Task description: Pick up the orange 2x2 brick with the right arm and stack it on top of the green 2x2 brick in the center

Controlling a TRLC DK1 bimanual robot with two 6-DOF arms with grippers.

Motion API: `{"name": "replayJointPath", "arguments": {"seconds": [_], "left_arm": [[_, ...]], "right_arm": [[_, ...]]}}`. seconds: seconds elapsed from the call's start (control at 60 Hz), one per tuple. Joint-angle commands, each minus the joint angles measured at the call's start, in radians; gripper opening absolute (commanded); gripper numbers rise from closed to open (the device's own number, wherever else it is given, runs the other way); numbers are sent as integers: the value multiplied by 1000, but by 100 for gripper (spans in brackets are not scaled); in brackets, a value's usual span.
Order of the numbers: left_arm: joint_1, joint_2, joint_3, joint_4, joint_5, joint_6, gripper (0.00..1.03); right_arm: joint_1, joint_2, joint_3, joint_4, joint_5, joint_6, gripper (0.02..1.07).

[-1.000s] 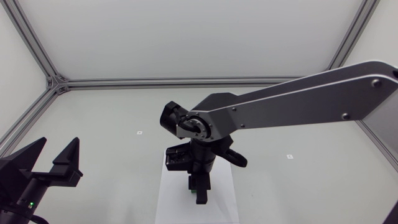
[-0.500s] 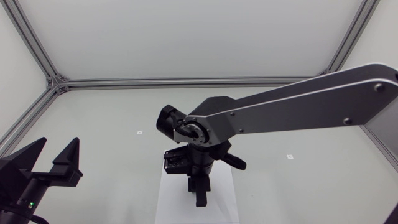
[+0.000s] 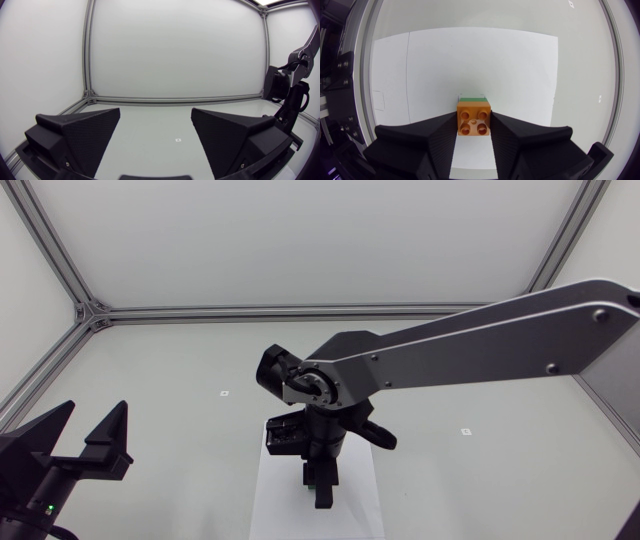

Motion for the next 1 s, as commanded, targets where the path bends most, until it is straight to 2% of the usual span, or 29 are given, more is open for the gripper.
{"name": "replayJointPath", "arguments": {"seconds": [0.0,0.067,0.433,0.983], "left_arm": [[-1,-3,-41,-11,3,6,99],[-1,-3,-41,-11,3,6,99],[-1,-3,-41,-11,3,6,99],[-1,-3,-41,-11,3,6,99]], "right_arm": [[7,79,-77,16,13,10,20],[14,82,-82,20,38,16,20],[24,117,-72,9,44,28,20],[25,70,-31,8,4,55,23]]}}
